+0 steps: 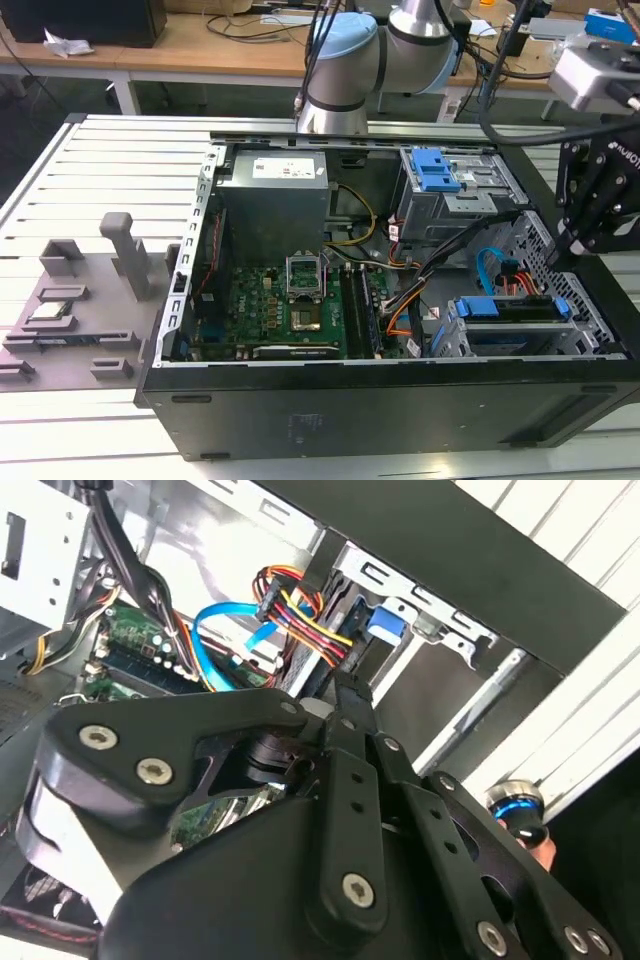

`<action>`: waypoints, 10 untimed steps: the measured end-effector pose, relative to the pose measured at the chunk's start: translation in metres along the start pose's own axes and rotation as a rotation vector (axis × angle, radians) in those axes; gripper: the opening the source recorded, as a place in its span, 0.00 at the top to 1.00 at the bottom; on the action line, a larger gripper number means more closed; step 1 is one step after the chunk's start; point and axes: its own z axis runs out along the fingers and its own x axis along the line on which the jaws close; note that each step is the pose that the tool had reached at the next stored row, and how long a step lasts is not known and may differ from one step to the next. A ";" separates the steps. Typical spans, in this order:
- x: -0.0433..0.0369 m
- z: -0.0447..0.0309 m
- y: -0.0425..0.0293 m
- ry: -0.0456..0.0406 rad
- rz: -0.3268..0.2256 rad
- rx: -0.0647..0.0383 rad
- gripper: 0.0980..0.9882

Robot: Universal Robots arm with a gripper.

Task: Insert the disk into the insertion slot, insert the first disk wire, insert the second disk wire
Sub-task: 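Insert the first disk wire, then insert the second disk wire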

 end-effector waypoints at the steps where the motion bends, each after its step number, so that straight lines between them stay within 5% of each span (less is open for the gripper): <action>1: 0.0001 -0.0049 0.0002 0.0000 0.000 0.000 0.99; 6: 0.0002 -0.0060 0.0003 0.0000 0.000 0.000 0.99; 10: 0.0002 -0.0061 0.0003 -0.0001 0.000 0.000 0.78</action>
